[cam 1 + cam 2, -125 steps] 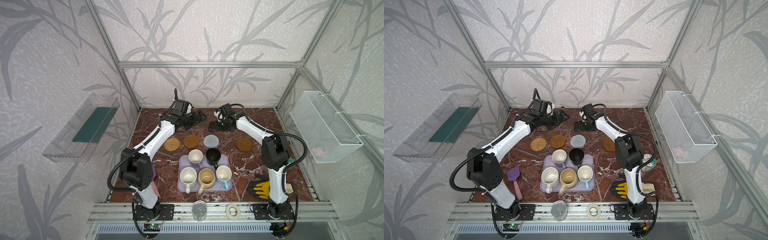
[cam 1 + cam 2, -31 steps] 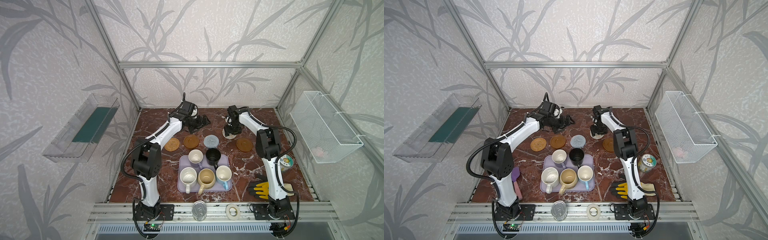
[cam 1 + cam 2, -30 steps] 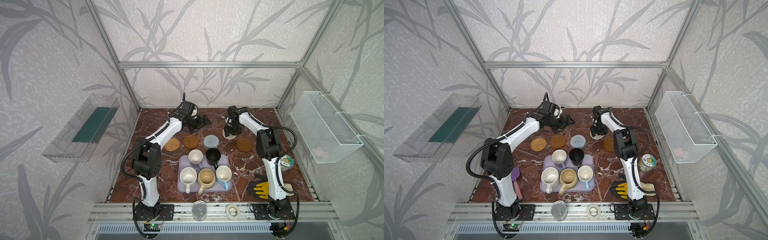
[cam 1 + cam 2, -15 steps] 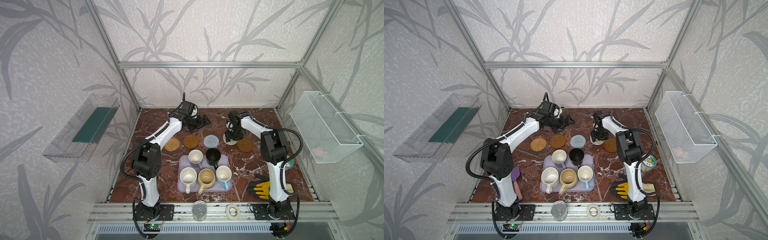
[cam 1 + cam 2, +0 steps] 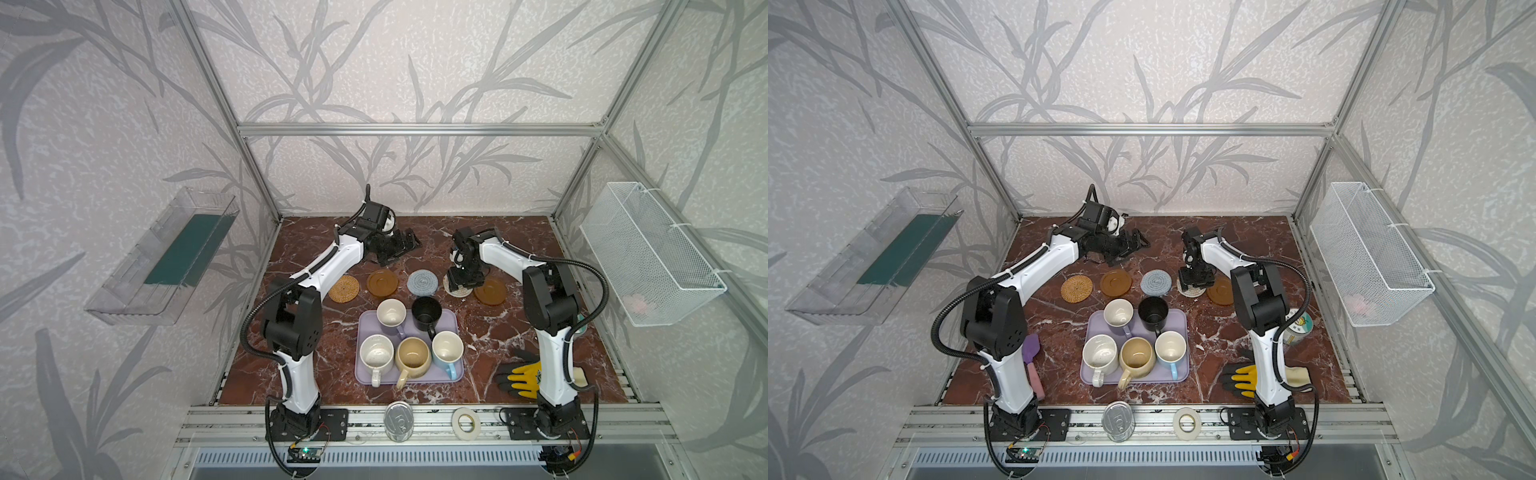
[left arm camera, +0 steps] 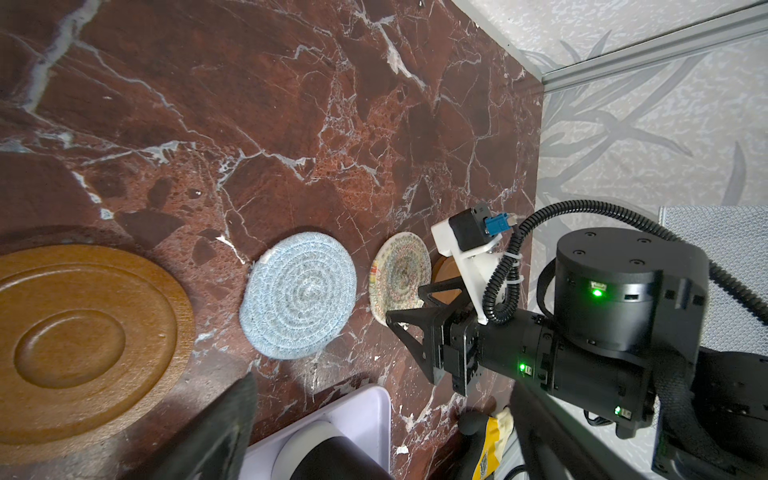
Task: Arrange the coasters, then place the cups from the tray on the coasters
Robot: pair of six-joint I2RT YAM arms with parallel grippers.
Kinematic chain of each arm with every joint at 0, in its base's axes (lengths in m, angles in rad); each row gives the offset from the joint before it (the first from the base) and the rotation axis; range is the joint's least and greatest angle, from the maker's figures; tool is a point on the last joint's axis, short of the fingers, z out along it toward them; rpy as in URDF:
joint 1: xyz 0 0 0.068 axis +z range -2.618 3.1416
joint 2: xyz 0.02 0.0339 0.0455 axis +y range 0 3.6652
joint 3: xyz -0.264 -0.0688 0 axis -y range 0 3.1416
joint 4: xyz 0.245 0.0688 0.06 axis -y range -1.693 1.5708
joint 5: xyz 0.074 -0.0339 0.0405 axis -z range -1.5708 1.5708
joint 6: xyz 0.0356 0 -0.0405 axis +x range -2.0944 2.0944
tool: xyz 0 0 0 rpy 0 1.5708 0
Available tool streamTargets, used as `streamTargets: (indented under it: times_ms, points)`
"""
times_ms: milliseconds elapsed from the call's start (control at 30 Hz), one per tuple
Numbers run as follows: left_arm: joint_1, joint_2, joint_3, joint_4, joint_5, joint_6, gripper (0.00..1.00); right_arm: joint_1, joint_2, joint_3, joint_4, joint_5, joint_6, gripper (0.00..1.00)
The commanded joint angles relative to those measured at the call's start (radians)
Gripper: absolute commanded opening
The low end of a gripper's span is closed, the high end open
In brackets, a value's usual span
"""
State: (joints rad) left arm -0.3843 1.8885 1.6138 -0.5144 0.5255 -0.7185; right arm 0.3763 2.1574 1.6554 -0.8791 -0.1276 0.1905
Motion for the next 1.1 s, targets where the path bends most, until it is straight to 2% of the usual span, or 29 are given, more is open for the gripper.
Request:
streamTargets:
  times_ms: [0,133,433,667,700,833,1067]
  points:
    - [-0.004,-0.043,-0.014,0.017,-0.003,-0.010,0.97,0.006,-0.008,-0.012,-0.036,0.011,0.016,0.65]
    - [-0.004,-0.040,-0.017,0.024,0.000,-0.013,0.97,0.007,-0.024,0.002,-0.009,-0.009,0.024,0.67]
    - [-0.002,-0.047,-0.002,0.022,-0.024,-0.006,0.97,0.010,-0.091,0.003,0.022,0.029,0.032,0.72]
    - [-0.003,-0.079,-0.005,0.011,-0.016,-0.021,0.97,0.010,-0.183,-0.058,0.060,0.014,0.040,0.74]
    - [-0.004,-0.087,-0.008,0.011,-0.012,-0.027,0.97,0.010,-0.213,-0.085,0.076,0.019,0.045,0.76]
    - [-0.007,-0.130,-0.007,-0.008,-0.016,-0.035,0.99,0.009,-0.328,-0.167,0.081,0.068,0.078,0.98]
    - [-0.035,-0.177,0.015,-0.132,-0.057,0.018,0.99,-0.030,-0.508,-0.336,0.137,0.125,0.101,0.99]
